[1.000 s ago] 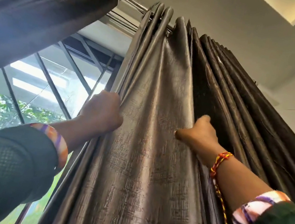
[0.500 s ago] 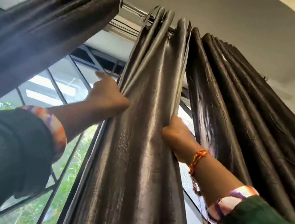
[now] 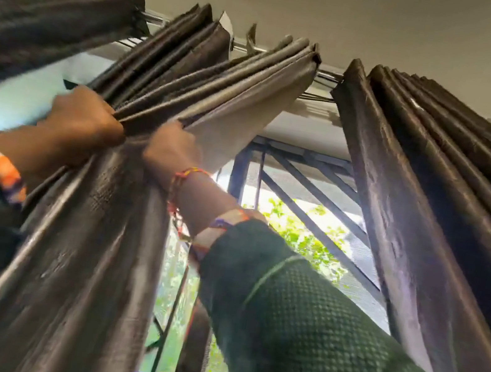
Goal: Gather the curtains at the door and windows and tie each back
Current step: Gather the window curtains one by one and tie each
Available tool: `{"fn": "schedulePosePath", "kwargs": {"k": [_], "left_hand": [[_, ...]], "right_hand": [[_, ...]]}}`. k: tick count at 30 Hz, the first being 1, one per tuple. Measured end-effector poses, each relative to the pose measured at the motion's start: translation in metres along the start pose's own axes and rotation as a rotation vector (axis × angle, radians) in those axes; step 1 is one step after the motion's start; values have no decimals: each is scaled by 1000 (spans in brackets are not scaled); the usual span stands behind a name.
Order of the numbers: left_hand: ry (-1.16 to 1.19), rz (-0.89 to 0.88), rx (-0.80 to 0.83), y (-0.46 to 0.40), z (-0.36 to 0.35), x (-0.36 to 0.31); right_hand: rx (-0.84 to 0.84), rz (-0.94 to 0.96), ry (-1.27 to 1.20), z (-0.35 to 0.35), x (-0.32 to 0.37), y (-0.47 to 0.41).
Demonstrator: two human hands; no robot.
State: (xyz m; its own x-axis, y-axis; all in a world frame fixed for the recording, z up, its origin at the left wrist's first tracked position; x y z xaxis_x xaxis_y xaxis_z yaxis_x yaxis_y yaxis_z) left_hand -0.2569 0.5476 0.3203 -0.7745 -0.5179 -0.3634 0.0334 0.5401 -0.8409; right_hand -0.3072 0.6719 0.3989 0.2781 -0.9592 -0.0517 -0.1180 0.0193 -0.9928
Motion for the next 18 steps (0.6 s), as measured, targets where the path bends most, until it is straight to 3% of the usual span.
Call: {"fn": "schedulePosePath", "kwargs": {"k": [3, 8, 18], "left_hand": [[-5, -115, 54, 12, 6, -8], [-15, -325, 169, 62, -27, -68], [-49, -284, 322, 143, -79, -132]], "right_hand": [[154, 70, -145, 51, 26, 41], [239, 67, -143, 104, -26, 71], [197, -36, -201, 168, -128, 97]]}}
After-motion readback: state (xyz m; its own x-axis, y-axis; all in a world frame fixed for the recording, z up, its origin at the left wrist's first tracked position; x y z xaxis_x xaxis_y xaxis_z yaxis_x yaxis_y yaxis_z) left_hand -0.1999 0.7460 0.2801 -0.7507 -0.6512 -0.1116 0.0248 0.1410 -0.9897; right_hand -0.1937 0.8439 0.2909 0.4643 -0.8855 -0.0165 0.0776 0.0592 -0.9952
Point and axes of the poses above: each hand's wrist, its own y-axis away from the middle knuckle, its own z-axis out of the back of the hand, x = y × z, the point moved 2 cm from there along -y, towards the middle knuckle, and after that the axes turned 7 degrees about -x, right-handed, at the moved point
